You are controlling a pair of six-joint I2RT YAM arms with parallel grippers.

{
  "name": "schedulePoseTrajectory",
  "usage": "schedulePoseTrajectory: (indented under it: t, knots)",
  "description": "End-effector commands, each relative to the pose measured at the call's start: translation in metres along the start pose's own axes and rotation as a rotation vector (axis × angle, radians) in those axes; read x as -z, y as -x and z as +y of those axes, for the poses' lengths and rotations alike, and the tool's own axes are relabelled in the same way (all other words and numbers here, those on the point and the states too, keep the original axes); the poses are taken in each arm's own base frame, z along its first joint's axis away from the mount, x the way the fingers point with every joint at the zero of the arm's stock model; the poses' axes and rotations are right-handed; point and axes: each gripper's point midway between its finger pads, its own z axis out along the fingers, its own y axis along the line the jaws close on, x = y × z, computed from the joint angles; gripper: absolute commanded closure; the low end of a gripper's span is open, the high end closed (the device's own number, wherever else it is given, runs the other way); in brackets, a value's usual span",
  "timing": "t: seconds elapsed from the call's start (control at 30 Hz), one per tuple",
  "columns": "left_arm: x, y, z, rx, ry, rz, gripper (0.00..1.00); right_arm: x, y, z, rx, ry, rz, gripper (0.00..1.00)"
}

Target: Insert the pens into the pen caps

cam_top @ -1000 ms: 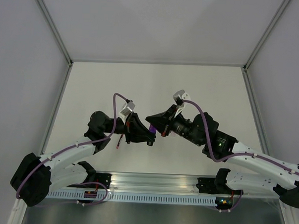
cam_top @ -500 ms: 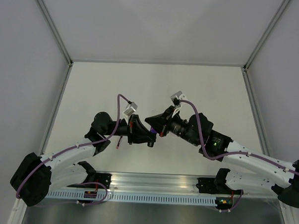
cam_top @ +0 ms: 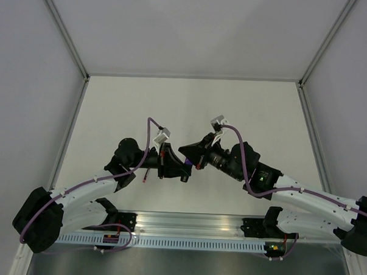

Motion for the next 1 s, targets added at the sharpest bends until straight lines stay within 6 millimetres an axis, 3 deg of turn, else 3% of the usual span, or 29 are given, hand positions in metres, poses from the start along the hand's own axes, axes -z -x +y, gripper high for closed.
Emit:
schedulePoseTrajectory:
  t: [0.0,0.1,0.27,0.37,0.47,0.63,0.77,0.97]
  knots:
    - [0.004,0.070,-0.037,-0.317,-0.079,-0.258,0.98,0.013,-0.076,-0.014,-0.023,-0.031,0.272,1.00]
    - [0.007,0.068,-0.047,-0.355,-0.119,-0.249,0.98,0.013,-0.080,-0.012,-0.030,-0.014,0.287,1.00]
    - [0.006,0.064,-0.046,-0.349,-0.132,-0.228,0.98,0.013,-0.078,-0.009,-0.013,0.000,0.287,1.00]
    - [0.002,0.058,-0.040,-0.326,-0.136,-0.198,0.98,0.012,-0.059,-0.008,0.010,-0.015,0.230,0.99]
    - [0.000,0.055,-0.037,-0.316,-0.142,-0.178,0.98,0.006,-0.011,0.000,0.059,-0.049,0.112,0.87]
    - [0.000,0.052,-0.038,-0.323,-0.150,-0.167,0.98,0.004,0.026,0.009,0.115,-0.055,0.024,0.79]
    - [0.000,0.051,-0.038,-0.321,-0.154,-0.159,0.98,0.004,0.034,0.011,0.132,-0.064,0.019,0.73]
    - [0.000,0.051,-0.038,-0.322,-0.158,-0.156,0.98,0.000,0.025,0.012,0.134,-0.042,0.041,0.71]
